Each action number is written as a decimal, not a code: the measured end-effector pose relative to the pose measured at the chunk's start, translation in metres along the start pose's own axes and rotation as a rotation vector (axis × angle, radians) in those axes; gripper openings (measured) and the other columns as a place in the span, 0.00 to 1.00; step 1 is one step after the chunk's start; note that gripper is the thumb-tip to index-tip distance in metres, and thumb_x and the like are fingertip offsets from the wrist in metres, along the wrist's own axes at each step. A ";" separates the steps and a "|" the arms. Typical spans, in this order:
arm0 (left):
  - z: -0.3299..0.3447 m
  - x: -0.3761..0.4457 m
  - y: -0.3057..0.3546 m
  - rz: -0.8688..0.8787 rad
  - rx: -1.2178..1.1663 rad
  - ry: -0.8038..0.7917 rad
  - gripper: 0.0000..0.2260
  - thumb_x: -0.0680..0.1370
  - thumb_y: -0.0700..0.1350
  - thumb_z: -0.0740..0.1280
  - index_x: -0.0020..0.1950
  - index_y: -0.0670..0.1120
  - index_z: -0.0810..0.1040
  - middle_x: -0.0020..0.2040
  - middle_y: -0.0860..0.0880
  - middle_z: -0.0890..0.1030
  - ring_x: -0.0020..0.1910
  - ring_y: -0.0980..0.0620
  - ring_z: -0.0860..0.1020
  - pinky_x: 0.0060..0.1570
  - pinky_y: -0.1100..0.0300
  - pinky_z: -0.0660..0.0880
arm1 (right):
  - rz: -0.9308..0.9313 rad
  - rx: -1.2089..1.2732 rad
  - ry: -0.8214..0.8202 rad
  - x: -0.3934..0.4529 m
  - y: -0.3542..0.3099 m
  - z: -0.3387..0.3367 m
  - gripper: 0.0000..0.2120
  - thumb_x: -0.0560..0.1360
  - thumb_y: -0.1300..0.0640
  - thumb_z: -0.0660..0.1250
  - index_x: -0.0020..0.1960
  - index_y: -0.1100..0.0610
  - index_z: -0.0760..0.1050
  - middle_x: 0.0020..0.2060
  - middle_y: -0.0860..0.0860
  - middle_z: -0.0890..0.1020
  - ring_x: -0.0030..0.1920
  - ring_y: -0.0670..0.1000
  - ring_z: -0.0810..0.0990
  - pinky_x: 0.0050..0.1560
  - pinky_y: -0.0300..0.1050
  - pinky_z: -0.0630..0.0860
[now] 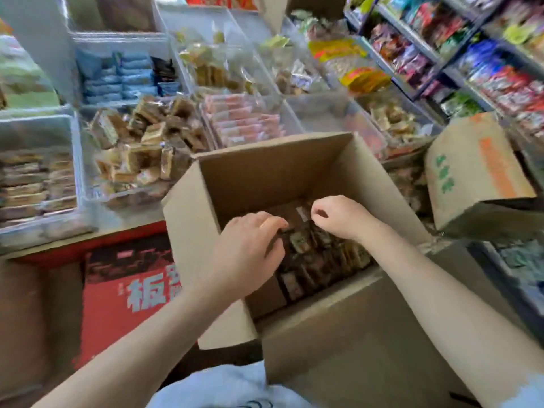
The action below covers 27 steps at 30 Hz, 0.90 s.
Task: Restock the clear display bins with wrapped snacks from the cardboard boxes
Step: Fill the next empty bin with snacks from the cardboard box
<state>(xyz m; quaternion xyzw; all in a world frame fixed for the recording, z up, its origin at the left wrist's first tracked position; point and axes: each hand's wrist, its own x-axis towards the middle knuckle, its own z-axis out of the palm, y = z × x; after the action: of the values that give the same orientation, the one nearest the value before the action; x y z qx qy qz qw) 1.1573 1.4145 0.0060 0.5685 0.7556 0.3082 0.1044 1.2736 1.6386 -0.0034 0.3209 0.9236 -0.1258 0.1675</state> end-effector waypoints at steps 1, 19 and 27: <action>0.010 0.005 0.005 -0.012 0.007 -0.005 0.14 0.82 0.45 0.63 0.68 0.48 0.78 0.63 0.50 0.81 0.62 0.50 0.78 0.62 0.56 0.72 | 0.004 -0.032 -0.029 0.003 0.015 0.002 0.10 0.79 0.52 0.62 0.52 0.53 0.80 0.49 0.52 0.80 0.53 0.56 0.78 0.51 0.51 0.76; 0.037 0.011 0.002 -0.271 0.130 0.124 0.11 0.81 0.49 0.64 0.61 0.51 0.82 0.56 0.54 0.83 0.49 0.57 0.81 0.45 0.64 0.79 | 0.126 -0.527 -0.641 0.046 0.097 0.052 0.18 0.80 0.55 0.65 0.69 0.58 0.72 0.68 0.54 0.74 0.67 0.57 0.73 0.68 0.54 0.70; 0.013 -0.004 -0.009 -0.405 -0.523 0.473 0.11 0.80 0.35 0.65 0.46 0.48 0.84 0.39 0.54 0.84 0.41 0.53 0.83 0.42 0.62 0.81 | -0.183 0.559 -0.338 0.020 0.026 -0.041 0.11 0.76 0.53 0.73 0.54 0.58 0.78 0.42 0.50 0.84 0.41 0.51 0.79 0.38 0.44 0.73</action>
<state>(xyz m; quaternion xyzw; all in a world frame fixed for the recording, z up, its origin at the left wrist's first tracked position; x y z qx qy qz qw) 1.1581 1.4140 -0.0106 0.2760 0.7516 0.5854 0.1274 1.2658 1.6830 0.0235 0.2449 0.8375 -0.4402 0.2119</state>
